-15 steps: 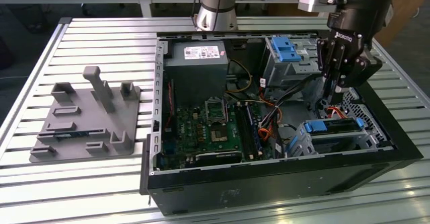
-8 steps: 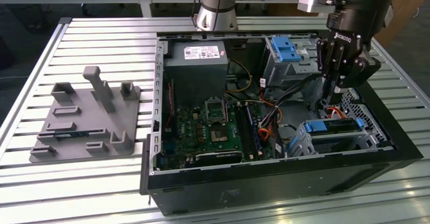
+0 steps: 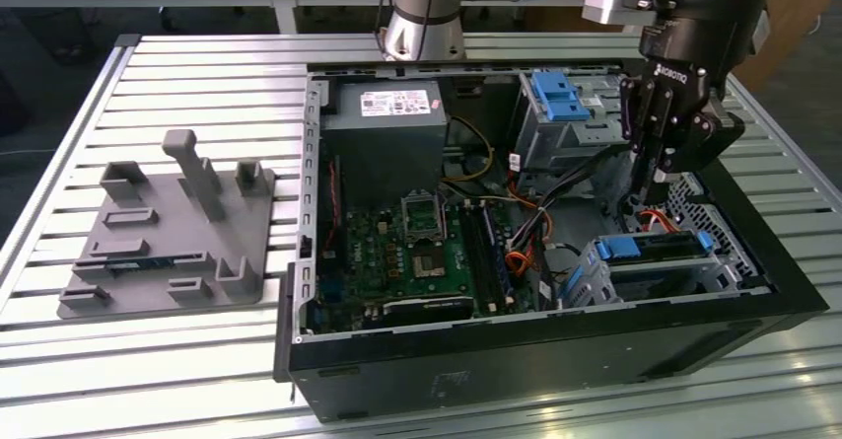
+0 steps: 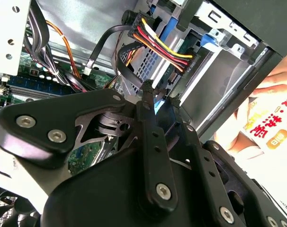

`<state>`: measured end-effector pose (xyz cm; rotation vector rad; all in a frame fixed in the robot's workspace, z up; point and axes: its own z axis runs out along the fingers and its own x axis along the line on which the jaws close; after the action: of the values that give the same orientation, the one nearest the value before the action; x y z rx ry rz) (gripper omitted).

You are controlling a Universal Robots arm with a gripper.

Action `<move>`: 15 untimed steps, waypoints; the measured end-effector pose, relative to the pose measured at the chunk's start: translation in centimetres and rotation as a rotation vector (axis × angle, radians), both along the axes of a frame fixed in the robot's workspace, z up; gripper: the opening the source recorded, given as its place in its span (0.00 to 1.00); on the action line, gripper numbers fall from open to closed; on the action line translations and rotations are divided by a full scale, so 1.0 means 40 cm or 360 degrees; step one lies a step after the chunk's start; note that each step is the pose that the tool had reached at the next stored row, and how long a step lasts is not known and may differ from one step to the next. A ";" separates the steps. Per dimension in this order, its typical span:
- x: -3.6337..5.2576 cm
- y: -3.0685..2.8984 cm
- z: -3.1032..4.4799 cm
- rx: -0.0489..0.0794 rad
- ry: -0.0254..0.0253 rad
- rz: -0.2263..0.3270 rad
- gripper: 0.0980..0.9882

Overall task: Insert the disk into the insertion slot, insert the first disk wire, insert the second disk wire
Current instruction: 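Insert the second disk wire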

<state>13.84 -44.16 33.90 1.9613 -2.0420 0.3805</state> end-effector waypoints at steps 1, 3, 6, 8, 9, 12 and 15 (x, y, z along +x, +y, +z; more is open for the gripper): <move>0.000 0.000 0.000 0.0000 0.00001 0.0000 0.23; 0.000 0.000 0.000 0.0000 0.00001 0.0000 0.23; 0.001 0.000 -0.001 0.0000 0.00001 0.0000 0.21; 0.001 0.000 -0.002 0.0000 0.00001 0.0000 0.11; 0.001 0.000 -0.002 0.0000 0.00002 0.0000 0.11; 0.001 0.000 -0.003 0.0000 0.00001 0.0000 0.11; 0.001 0.000 -0.003 0.0000 0.00001 0.0000 0.11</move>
<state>13.87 -44.16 33.77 1.9611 -2.0419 0.3807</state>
